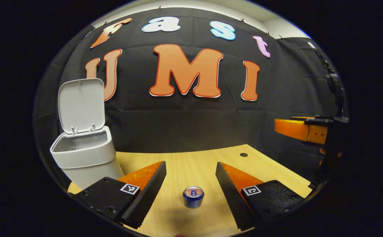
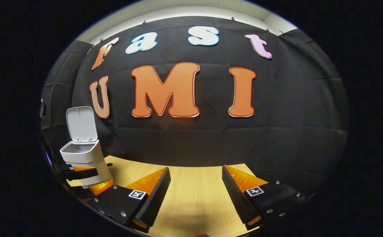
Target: Press the lid of the desktop garbage bin to open it, pick up the crumpled paper on the desktop and throw it into the bin, then pick up the pop can on the desktop and drop it into the bin, and finally close the garbage bin lid.
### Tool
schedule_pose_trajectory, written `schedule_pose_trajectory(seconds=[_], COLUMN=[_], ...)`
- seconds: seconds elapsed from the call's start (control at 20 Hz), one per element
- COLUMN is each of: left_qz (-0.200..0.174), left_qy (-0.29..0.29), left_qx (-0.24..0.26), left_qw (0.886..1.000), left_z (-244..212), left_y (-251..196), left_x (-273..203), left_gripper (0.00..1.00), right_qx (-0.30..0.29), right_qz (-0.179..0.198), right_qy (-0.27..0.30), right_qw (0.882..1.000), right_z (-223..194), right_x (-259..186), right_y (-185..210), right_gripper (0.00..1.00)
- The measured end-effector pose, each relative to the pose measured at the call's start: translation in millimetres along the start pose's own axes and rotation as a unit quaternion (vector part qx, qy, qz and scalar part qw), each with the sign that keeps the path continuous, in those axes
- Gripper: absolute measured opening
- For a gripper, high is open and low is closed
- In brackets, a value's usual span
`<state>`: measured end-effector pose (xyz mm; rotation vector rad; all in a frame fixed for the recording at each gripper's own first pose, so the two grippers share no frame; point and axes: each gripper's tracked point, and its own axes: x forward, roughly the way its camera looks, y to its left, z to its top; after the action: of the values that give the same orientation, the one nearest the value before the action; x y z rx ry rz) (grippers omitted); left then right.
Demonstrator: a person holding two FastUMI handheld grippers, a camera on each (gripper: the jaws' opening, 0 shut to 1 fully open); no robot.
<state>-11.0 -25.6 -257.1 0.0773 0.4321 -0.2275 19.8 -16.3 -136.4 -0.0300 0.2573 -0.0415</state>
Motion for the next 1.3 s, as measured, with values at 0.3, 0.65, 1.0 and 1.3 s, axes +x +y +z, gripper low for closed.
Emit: schedule_pose_trajectory(seconds=[0.3, 0.65, 1.0, 1.3], left_qz=[-0.002, 0.013, 0.012, 0.008], left_qy=[0.054, 0.132, 0.191, 0.205], left_qx=[-0.011, -0.025, -0.021, -0.005], left_qw=[0.998, 0.991, 0.981, 0.979], left_z=[-57.2, -127.0, -178.4, -193.9], left_y=[-7.1, 4.1, 6.4, 3.8], left_x=[39.2, 83.9, 112.6, 127.9], left_gripper=[0.98, 0.98, 0.99, 0.96], right_qx=[-0.003, -0.009, -0.011, -0.01], right_qz=[-0.015, -0.028, -0.035, -0.048], right_qy=[0.012, 0.022, 0.029, 0.032], right_qw=[1.0, 0.999, 0.999, 0.998], right_z=[-7.0, -9.7, -9.3, -9.6], right_x=[-7.8, -11.8, -15.2, -20.2], right_y=[-10.7, -24.3, -31.2, -39.6], right_gripper=[0.94, 0.94, 0.94, 0.94])
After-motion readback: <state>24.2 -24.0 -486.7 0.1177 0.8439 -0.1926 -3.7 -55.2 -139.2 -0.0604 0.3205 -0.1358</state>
